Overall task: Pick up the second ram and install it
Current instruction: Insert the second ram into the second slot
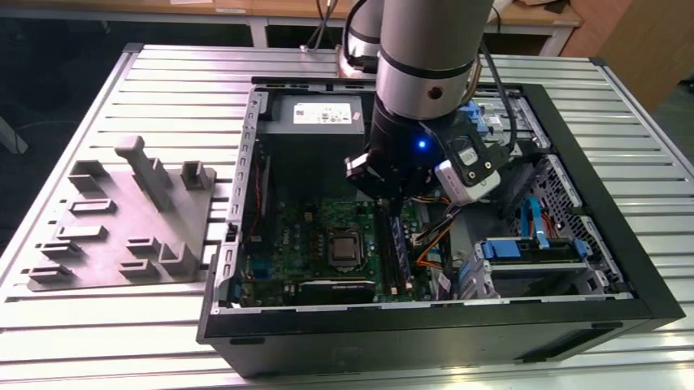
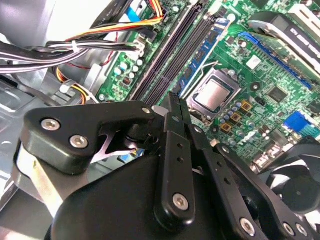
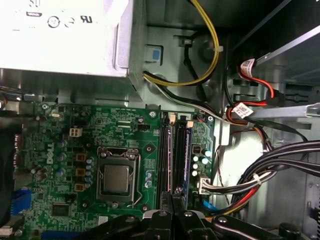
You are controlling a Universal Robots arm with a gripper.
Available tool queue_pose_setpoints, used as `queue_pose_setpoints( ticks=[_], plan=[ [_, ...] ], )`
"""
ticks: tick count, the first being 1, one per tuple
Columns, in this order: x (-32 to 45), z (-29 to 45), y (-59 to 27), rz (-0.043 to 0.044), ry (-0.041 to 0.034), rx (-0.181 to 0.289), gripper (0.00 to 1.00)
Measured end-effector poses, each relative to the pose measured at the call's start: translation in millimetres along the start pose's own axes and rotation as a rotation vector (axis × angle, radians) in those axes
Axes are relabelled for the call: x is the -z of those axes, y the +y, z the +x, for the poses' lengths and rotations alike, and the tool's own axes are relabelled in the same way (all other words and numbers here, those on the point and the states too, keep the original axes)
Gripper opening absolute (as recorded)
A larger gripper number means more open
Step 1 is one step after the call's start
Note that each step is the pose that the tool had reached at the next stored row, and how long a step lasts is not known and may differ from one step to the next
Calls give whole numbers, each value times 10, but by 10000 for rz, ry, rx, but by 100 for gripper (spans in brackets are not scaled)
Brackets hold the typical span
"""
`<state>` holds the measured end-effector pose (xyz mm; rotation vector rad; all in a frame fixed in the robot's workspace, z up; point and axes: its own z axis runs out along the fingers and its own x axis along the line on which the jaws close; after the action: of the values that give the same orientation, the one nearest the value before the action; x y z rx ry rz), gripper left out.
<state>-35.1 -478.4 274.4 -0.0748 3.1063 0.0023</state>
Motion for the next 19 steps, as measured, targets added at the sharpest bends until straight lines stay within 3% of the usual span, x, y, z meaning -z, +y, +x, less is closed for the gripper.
queue_pose_setpoints(
  ticks=[8, 10, 11, 19],
  plan=[
    [-132, 5, 0, 1, 0, -37, 11],
    [-181, 6, 0, 0, -1, -50, 11],
    [-250, 9, -1, 2, 0, -79, 11],
    [-306, 11, -9, 5, 0, -139, 11]
  ],
)
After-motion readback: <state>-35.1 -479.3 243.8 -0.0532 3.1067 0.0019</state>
